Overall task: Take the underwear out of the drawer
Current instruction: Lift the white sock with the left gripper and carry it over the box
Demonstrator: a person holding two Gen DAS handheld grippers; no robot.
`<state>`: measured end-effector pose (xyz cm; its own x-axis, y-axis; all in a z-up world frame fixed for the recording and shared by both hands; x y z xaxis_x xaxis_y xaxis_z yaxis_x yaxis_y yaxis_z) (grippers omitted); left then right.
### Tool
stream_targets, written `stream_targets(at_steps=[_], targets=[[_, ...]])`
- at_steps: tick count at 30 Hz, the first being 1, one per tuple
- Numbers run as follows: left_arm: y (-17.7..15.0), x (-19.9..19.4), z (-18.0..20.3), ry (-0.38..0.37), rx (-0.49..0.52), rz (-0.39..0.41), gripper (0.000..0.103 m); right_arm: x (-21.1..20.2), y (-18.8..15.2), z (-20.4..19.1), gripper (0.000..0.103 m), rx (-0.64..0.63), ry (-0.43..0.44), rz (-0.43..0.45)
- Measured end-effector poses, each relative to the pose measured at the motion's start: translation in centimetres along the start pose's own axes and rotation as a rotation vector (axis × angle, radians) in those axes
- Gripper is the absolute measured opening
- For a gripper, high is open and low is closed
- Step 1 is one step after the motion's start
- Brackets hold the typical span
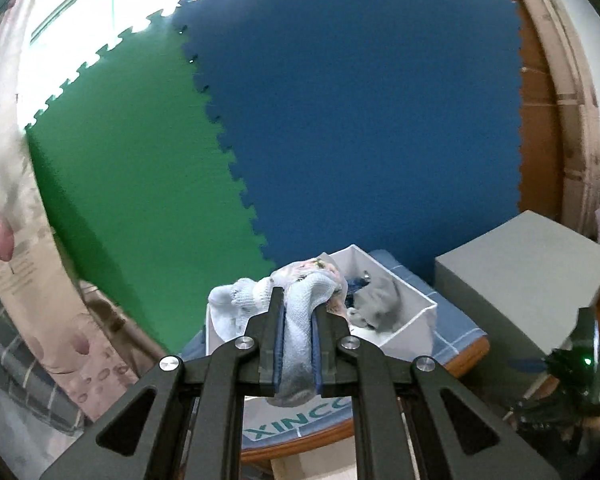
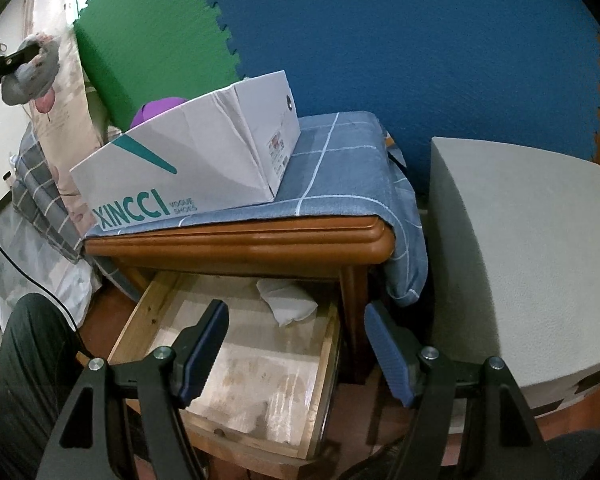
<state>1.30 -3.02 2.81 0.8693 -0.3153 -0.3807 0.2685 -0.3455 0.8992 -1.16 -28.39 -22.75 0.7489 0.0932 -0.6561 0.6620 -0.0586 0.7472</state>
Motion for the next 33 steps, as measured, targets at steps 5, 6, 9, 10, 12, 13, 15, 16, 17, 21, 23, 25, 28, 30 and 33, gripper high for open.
stream_targets(at_steps=[5, 6, 9, 10, 12, 13, 15, 16, 17, 21, 23, 25, 28, 30, 33], targets=[[-0.3, 0.8, -0.3, 0.016, -0.019, -0.008, 0.010, 0.2, -0.1, -0.3, 0.072, -0.018, 0.004, -0.006], [-0.4, 1.0, -0.3, 0.018, -0.019, -0.013, 0.010, 0.2, -0.1, -0.4, 0.072, -0.021, 0.005, -0.007], [-0.7, 1.7, 0.0, 0.026, -0.015, -0.023, 0.010, 0.3, -0.2, -0.5, 0.072, -0.030, 0.011, -0.011], [-0.8, 1.8, 0.0, 0.029, -0.013, -0.025, 0.010, 0.2, -0.2, -0.6, 0.072, -0.031, 0.012, -0.011], [-1.1, 2.0, 0.2, 0.034, -0.010, -0.029, 0.010, 0.2, -0.2, -0.6, 0.072, -0.031, 0.015, -0.012], [-1.1, 2.2, 0.3, 0.034, -0.009, -0.033, 0.010, 0.3, -0.2, -0.6, 0.072, -0.030, 0.016, -0.013], [-1.2, 2.3, 0.3, 0.036, -0.006, -0.038, 0.010, 0.3, -0.2, -0.6, 0.072, -0.030, 0.017, -0.015], [-1.3, 2.4, 0.3, 0.033, -0.007, -0.041, 0.010, 0.3, -0.2, -0.6, 0.072, -0.031, 0.018, -0.016], [-1.4, 2.5, 0.3, 0.033, -0.007, -0.044, 0.010, 0.4, -0.2, -0.7, 0.072, -0.033, 0.018, -0.016], [-1.3, 3.1, 0.2, 0.028, -0.010, -0.055, 0.010, 0.3, -0.3, -0.9, 0.072, -0.042, 0.021, -0.016], [-1.1, 3.4, 0.1, 0.016, -0.020, -0.061, 0.010, 0.3, -0.3, -1.0, 0.072, -0.044, 0.021, -0.017], [-0.9, 3.7, 0.0, 0.001, -0.027, -0.068, 0.010, 0.4, -0.3, -1.0, 0.072, -0.045, 0.021, -0.019], [0.0, 4.1, -0.2, -0.025, -0.036, -0.072, 0.010, 0.4, -0.3, -1.0, 0.072, -0.045, 0.021, -0.020], [0.7, 4.5, -0.4, -0.041, -0.045, -0.076, 0.010, 0.4, -0.3, -1.1, 0.072, -0.045, 0.023, -0.022], [2.1, 5.8, -0.8, -0.085, -0.072, -0.104, 0.010, 0.5, -0.4, -1.2, 0.072, -0.050, 0.027, -0.027]])
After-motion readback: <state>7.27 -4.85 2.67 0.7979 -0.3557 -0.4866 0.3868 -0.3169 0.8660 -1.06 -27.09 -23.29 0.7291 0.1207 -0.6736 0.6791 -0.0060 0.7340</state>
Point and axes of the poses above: each gripper's, at about its wrist camera, not at the fingertips, and x roughly the way its jaws point, z to its right, y to its top, the point moved 8 cm from there along x, roughly the way its jaws point, and after that the axes turned 7 degrees about -y, right-handed, at the moved point
